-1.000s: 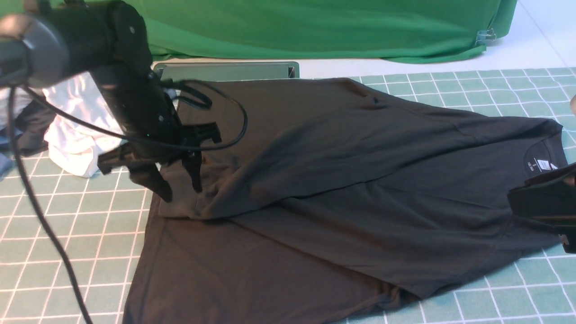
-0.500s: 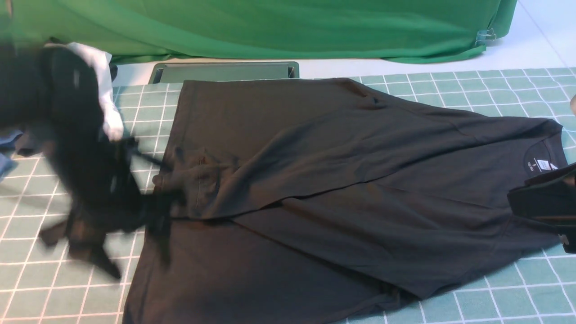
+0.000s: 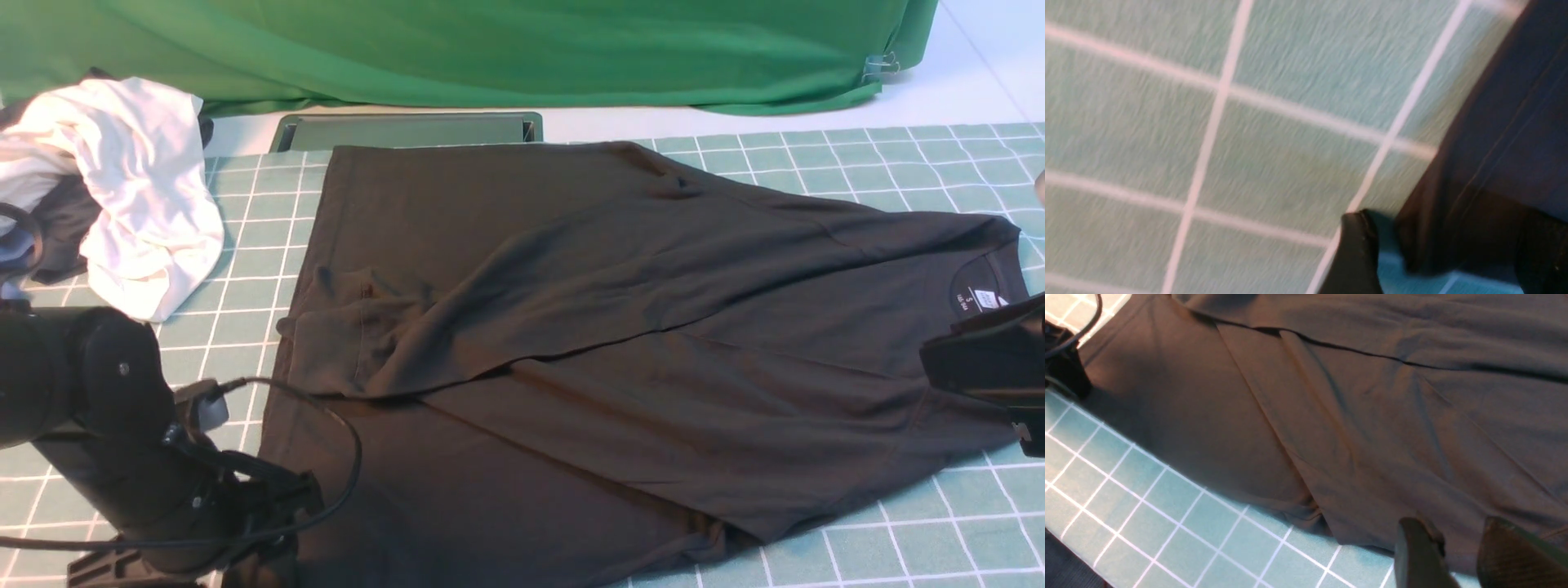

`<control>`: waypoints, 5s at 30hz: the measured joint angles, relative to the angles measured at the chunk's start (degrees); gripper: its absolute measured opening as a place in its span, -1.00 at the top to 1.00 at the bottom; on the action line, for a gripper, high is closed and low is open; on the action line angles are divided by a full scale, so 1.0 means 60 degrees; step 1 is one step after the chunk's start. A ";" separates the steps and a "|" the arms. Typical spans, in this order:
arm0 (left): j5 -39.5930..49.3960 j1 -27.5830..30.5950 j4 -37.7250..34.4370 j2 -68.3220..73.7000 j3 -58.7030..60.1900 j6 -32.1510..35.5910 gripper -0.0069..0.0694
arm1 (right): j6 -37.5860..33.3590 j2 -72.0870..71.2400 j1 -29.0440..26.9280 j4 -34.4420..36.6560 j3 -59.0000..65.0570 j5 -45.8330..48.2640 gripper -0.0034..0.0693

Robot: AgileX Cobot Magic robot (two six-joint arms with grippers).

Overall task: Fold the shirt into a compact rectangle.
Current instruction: 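Grasp the near edge of the shirt at its hem and shoulder corners, then fold the black garment in half by bringing its near edge over to the far edge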

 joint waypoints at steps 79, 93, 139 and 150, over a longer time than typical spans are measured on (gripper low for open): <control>0.1858 0.0000 0.1075 -0.0954 -0.0918 0.0406 0.77 | 0.1142 0.7692 0.4336 -0.5726 -0.0072 -0.1726 0.04; 0.2615 0.0000 0.1116 -0.1846 -0.0923 0.0800 0.77 | 0.1171 0.6985 0.4529 -0.5378 -0.0011 -0.0439 0.71; 0.1132 0.2228 -0.1082 0.2952 -0.6992 0.1658 0.77 | 0.0472 0.9375 0.0406 -0.4775 -0.4667 -0.3337 0.71; 0.2011 0.2228 -0.1760 0.4978 -0.9264 0.2866 0.77 | 0.0472 1.0587 0.0164 -0.4757 -0.5791 -0.3595 0.71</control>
